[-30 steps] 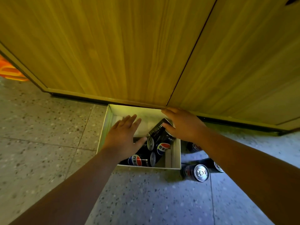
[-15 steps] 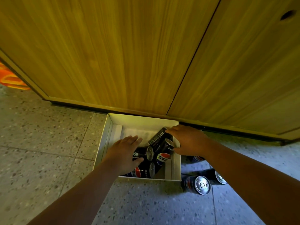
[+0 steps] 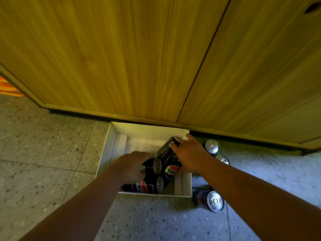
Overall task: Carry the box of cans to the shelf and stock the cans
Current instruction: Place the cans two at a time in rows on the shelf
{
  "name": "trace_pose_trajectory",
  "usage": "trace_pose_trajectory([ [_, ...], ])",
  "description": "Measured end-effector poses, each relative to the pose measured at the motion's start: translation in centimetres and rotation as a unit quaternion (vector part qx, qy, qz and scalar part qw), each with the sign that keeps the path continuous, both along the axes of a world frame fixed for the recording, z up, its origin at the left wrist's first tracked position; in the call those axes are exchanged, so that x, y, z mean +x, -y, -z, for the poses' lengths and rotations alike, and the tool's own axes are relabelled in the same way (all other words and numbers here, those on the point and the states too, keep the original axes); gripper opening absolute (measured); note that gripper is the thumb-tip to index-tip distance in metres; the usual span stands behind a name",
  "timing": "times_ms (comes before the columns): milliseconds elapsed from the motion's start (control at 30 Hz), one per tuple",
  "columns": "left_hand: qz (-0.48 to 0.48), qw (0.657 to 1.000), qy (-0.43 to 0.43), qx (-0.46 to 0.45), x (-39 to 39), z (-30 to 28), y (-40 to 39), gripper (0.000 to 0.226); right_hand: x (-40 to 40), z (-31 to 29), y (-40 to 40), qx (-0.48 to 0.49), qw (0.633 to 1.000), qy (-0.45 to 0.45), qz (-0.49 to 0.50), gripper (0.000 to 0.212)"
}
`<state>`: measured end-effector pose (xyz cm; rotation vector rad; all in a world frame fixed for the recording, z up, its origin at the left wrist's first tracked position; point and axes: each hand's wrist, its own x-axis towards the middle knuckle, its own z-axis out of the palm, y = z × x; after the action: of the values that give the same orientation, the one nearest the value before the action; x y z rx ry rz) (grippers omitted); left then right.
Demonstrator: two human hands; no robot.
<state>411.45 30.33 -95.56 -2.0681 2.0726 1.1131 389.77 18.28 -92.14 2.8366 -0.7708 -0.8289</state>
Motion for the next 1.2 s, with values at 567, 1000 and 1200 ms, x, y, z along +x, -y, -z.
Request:
trace_pose_trajectory([
  [567, -0.065, 0.993, -0.084, -0.060, 1.1, 0.9, -0.5, 0.070, 0.0, 0.8, -2.2, 0.350, 0.876, 0.234, 0.234, 0.067],
  [1000, -0.264, 0.940, -0.203, -0.079, 1.5, 0.4, -2.4, 0.063, 1.9, 4.1, -7.2, 0.415, 0.666, 0.393, 0.480, 0.065],
  [1200, -0.310, 0.917, -0.242, -0.066, 1.8, -0.4, -2.7, 0.061, 1.6, 3.8, -7.4, 0.405, 0.657, 0.410, 0.486, 0.060],
])
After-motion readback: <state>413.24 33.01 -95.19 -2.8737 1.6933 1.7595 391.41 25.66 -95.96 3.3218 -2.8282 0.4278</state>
